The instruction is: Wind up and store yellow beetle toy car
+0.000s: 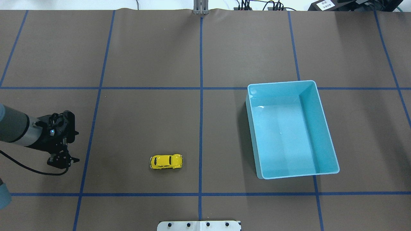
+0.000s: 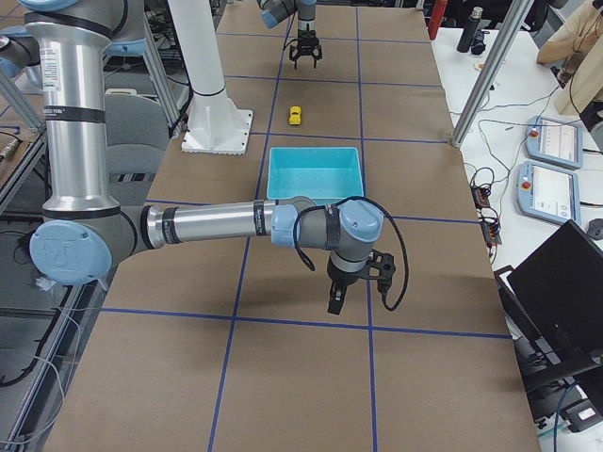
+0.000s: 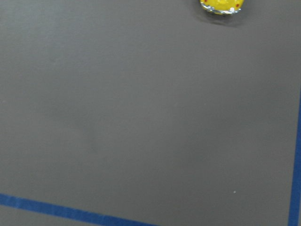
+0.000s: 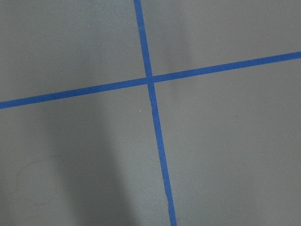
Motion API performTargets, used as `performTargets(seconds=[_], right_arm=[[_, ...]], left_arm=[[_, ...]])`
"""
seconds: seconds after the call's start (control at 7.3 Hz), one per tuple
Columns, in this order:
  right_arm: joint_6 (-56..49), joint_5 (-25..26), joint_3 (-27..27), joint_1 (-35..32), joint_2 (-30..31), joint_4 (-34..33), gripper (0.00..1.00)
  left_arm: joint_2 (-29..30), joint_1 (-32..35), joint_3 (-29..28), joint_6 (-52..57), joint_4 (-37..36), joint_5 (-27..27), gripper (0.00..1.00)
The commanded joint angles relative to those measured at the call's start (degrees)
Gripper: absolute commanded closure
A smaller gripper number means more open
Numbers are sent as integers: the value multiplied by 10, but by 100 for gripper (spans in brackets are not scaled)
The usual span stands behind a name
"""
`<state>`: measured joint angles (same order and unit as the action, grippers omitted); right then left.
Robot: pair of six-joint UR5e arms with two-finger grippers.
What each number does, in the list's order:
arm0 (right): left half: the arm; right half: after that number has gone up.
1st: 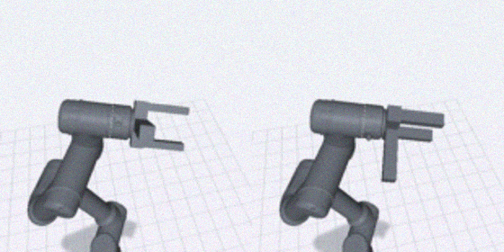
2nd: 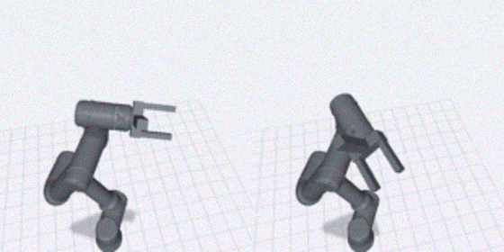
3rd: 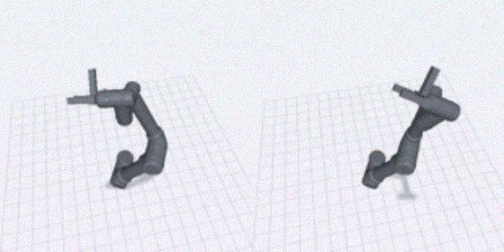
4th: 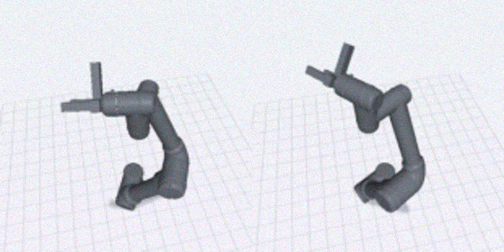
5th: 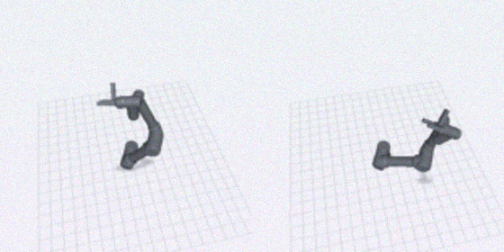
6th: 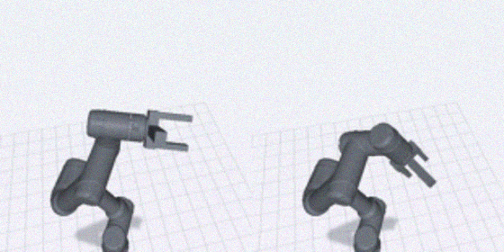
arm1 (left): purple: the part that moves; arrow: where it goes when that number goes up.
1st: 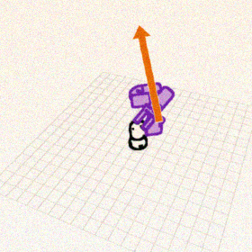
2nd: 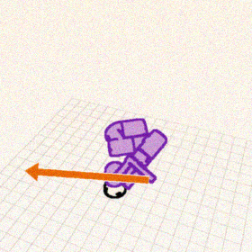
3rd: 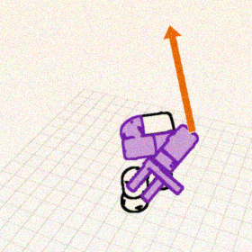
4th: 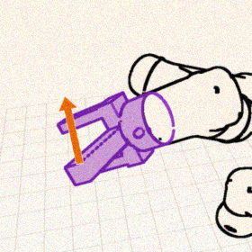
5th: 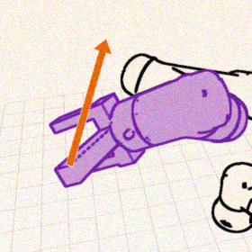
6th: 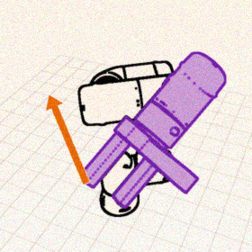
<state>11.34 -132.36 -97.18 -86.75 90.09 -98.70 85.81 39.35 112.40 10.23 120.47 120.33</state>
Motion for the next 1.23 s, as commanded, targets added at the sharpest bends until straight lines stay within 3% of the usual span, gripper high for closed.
performTargets(seconds=[0.0, 0.27, 0.55, 0.96, 1.1], right_arm=[[0, 0, 1, 0, 0, 0, 0], [-2, -11, -18, 0, -5, 0, 0], [-5, -28, -44, 25, -24, 1, 0], [-7, -19, -64, 108, -109, 0, 0], [-7, 13, -76, 142, -138, 0, 0]], left_arm=[[-9, 66, -4, -3, -7, 20, 0], [-5, 143, -3, -117, -29, 80, 0], [19, 226, -1, -121, -138, 84, 0], [41, 344, -3, -121, -307, 87, 0], [43, 376, -8, -121, -348, 105, 0]])
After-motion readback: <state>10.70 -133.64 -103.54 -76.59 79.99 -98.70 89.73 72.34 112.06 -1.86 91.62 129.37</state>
